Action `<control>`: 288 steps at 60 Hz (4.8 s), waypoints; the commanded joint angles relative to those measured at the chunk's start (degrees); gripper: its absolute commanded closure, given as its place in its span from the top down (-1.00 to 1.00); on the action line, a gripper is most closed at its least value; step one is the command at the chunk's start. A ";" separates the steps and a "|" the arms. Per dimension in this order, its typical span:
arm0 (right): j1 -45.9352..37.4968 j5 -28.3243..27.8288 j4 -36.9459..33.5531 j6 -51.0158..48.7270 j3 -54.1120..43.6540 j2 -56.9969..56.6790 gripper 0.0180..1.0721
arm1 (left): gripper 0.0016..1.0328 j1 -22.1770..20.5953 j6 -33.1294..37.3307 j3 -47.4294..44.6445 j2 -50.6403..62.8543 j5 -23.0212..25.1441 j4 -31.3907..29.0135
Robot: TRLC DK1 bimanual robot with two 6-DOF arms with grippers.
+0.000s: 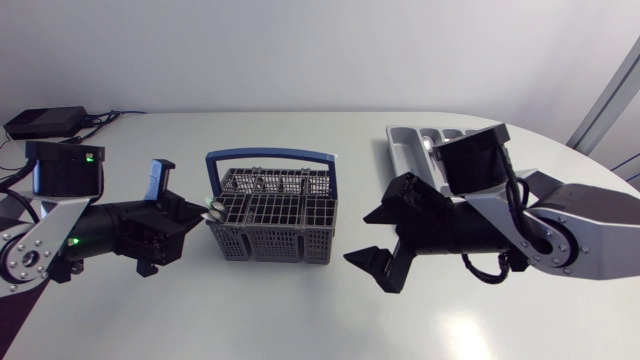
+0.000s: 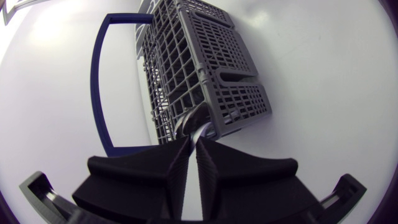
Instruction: Unload the cutlery basket into the drawer organizer.
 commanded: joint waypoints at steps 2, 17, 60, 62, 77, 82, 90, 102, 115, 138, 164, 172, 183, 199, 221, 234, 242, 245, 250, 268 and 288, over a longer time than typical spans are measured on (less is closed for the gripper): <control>-0.40 -0.28 0.34 -0.48 -1.52 0.83 0.91 | -0.91 -1.14 2.44 1.86 0.77 -0.01 -1.16; -0.58 -0.28 1.05 -0.39 -1.70 0.83 0.91 | -0.92 -1.40 3.15 3.27 0.33 -0.10 -2.13; -0.05 -0.28 1.49 -0.04 -2.40 0.04 0.91 | -0.92 0.44 7.10 9.07 -8.90 -0.10 -14.79; -0.05 -0.28 1.49 -0.04 -2.49 -0.04 0.90 | -0.92 0.71 7.36 9.07 -9.52 -0.10 -15.22; 0.57 -0.19 1.49 0.31 -2.58 -0.57 0.91 | -0.92 2.47 7.63 9.68 -14.00 0.43 -18.83; 1.09 -0.10 1.22 0.40 -2.67 -0.84 0.91 | -0.92 3.61 7.63 10.39 -15.23 1.22 -19.80; 1.36 0.07 1.05 0.66 -3.10 -1.80 0.91 | -0.92 5.19 7.63 11.00 -16.81 2.19 -21.47; 1.97 0.34 0.61 0.93 -3.72 -3.12 0.91 | -0.92 6.86 7.36 12.06 -17.34 2.98 -21.55; 2.41 0.60 0.43 1.28 -4.07 -4.09 0.91 | -0.92 9.41 4.46 15.40 -16.99 6.32 -21.64; 6.98 10.18 2.10 2.24 -3.81 -8.75 0.91 | -0.93 2.55 -20.76 28.58 -9.69 1.57 -26.39; 18.94 33.56 15.46 -1.71 -2.84 -11.29 0.91 | -0.93 -17.57 -62.95 46.16 9.12 -5.72 -42.12; 22.10 38.75 18.80 -4.88 -3.10 -11.03 0.90 | -0.93 -19.60 -71.47 50.38 14.39 -4.76 -43.61; 24.47 42.88 23.99 -8.48 -3.72 -8.92 0.80 | -0.93 -19.33 -80.88 56.62 21.42 1.92 -46.95; 25.18 46.04 31.90 -15.25 -5.04 -3.47 0.72 | -0.93 -19.07 -85.19 60.92 26.17 6.40 -51.61; 25.09 47.27 38.58 -20.96 -5.57 -0.92 -0.13 | -0.93 -17.93 -85.62 64.09 29.16 7.46 -57.68; 25.00 47.18 39.19 -21.22 -5.21 0.22 -0.15 | -0.93 -18.98 -85.71 64.09 29.16 7.90 -58.38; 24.82 47.18 39.28 -21.49 -4.95 0.66 -0.15 | -0.93 -19.86 -85.80 64.18 29.16 8.25 -58.82; 24.91 47.18 39.28 -21.57 -4.86 0.83 -0.15 | -0.93 -20.21 -85.80 64.26 29.07 8.25 -59.08; 24.82 47.18 39.28 -21.57 -4.60 1.10 -0.20 | -0.93 -20.30 -85.80 64.35 28.98 8.25 -59.08; 25.26 47.36 40.69 -23.07 -4.95 1.98 -0.50 | -0.93 -20.30 -85.98 63.91 28.98 8.34 -59.08; 25.44 48.33 41.30 -23.24 -5.39 2.68 -0.59 | -0.93 -20.30 -86.59 63.12 28.80 9.39 -59.08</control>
